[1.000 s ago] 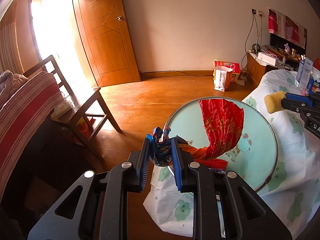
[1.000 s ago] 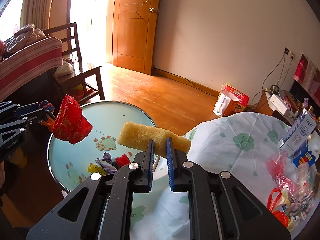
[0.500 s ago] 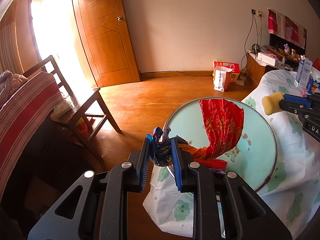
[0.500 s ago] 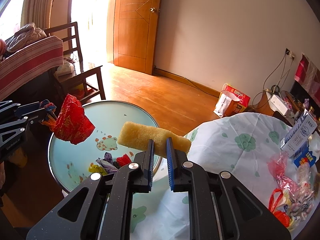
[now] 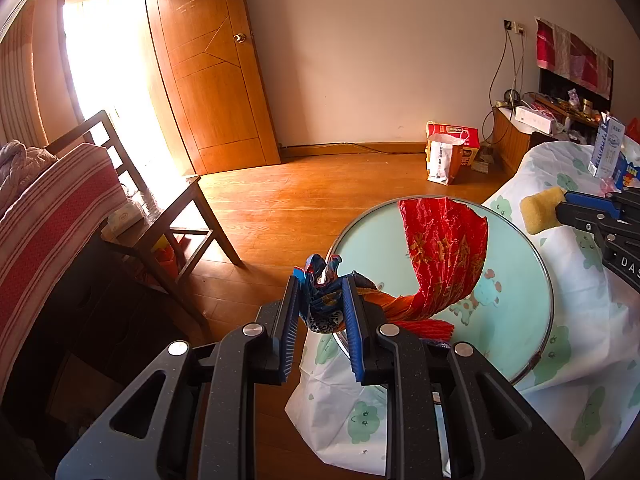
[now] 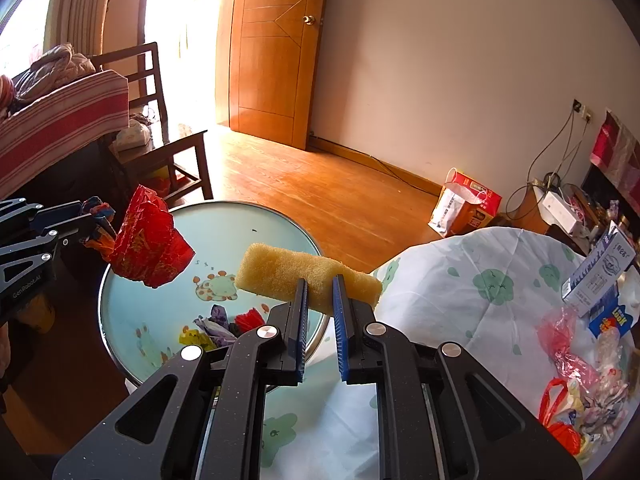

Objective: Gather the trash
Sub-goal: 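Open the left gripper over the bucket while the right gripper releases the yellow sponge into it, then grasp the orange snack packet on the table with the right gripper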

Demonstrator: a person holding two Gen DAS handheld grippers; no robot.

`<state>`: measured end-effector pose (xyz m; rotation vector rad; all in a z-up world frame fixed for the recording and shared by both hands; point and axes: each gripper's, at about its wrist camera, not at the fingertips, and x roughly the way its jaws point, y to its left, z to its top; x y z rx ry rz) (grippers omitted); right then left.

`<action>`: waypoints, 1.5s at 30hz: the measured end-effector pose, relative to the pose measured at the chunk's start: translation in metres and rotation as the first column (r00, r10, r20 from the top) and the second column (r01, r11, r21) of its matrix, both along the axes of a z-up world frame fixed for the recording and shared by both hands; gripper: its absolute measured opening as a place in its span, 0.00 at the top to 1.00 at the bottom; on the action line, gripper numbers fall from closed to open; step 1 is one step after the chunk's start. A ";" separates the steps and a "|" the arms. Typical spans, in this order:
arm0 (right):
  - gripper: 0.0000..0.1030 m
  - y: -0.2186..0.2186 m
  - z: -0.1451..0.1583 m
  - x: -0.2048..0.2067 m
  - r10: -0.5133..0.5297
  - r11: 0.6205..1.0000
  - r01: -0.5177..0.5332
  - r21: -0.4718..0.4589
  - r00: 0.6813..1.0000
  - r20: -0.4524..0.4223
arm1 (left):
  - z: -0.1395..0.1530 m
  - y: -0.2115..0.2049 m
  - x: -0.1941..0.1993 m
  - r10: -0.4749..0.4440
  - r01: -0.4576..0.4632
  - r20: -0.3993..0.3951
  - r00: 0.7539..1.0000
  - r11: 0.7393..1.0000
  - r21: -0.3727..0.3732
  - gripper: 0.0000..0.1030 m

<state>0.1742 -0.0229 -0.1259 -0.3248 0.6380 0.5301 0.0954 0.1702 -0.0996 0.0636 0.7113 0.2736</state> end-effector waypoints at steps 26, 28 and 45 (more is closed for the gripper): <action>0.78 0.005 0.001 -0.001 0.044 0.999 -0.044 0.024 0.999 -0.006 | 0.002 -0.006 0.000 -0.019 0.019 0.010 1.000 1.000 -0.025 0.67; 0.62 0.005 0.001 -0.002 0.040 0.999 -0.040 0.026 0.999 0.000 | 0.003 -0.008 -0.001 -0.017 0.018 0.020 1.000 0.999 -0.029 0.53; 0.48 0.000 0.003 -0.007 0.029 0.999 -0.030 0.032 1.000 0.007 | 0.001 -0.012 -0.001 -0.009 0.009 0.025 1.000 0.999 -0.030 0.38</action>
